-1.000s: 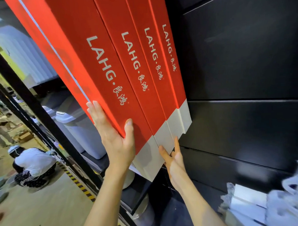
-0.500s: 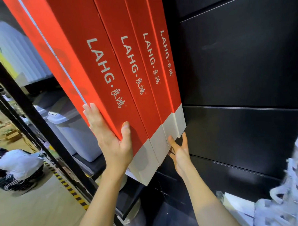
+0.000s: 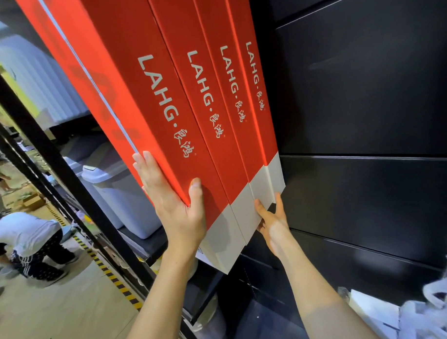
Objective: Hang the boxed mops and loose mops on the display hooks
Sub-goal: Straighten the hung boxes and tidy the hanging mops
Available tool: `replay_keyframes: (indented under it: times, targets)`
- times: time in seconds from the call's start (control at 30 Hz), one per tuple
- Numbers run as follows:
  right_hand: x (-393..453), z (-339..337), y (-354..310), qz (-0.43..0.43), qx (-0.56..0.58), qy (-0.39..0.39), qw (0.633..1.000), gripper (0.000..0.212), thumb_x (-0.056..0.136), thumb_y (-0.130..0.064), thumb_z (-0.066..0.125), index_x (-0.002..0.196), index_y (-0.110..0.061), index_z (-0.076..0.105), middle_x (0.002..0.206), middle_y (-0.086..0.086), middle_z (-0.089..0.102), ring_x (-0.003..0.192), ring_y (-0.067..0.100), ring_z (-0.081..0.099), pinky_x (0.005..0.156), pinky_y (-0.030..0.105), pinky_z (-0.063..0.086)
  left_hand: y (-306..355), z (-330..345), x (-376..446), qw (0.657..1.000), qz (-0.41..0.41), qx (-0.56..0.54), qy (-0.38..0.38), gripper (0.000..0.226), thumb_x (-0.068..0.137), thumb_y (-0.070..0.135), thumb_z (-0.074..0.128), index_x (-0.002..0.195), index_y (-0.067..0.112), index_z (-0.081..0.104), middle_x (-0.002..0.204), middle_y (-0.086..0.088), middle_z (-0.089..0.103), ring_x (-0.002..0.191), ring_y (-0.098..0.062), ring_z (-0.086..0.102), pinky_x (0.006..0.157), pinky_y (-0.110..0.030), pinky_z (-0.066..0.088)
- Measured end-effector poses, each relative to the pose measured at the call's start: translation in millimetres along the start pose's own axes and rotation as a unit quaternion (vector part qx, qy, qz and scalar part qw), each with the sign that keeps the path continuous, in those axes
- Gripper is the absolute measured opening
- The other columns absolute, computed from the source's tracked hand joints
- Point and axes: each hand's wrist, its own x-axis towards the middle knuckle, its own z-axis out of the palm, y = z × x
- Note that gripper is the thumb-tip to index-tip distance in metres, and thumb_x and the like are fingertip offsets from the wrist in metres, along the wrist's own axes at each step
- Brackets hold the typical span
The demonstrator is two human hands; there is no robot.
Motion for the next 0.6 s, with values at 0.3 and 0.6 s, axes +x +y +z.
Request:
replay_keyframes:
  times: [0.3, 0.6]
  targets:
    - [0.2, -5.6, -2.1, 0.015, 0.003, -0.026, 1.000, 0.093, 0.092, -0.021, 0.075, 0.162, -0.043, 0.018, 0.135, 0.002, 0.066, 0.123, 0.026, 0.065, 0.116, 0.055, 0.043, 2.3, -1.2, -3.5, 1.000, -0.002, 0.000, 0.000, 0.083, 0.102, 0.038, 0.052, 0.166, 0.017, 0.002, 0.176, -0.014, -0.002, 0.164, -0.028, -0.002, 0.127, -0.066, 0.009]
    - [-16.3, 1.9, 5.8, 0.014, 0.033, -0.005, 0.999, 0.092, 0.091, -0.034, 0.075, 0.161, -0.047, 0.017, 0.137, 0.001, 0.063, 0.119, 0.025, 0.066, 0.090, 0.046, 0.059, 1.1, 0.7, -2.5, 1.000, 0.001, -0.004, 0.001, 0.083, 0.103, 0.036, 0.052, 0.166, 0.012, 0.004, 0.175, -0.018, 0.000, 0.164, -0.031, 0.000, 0.127, -0.066, 0.010]
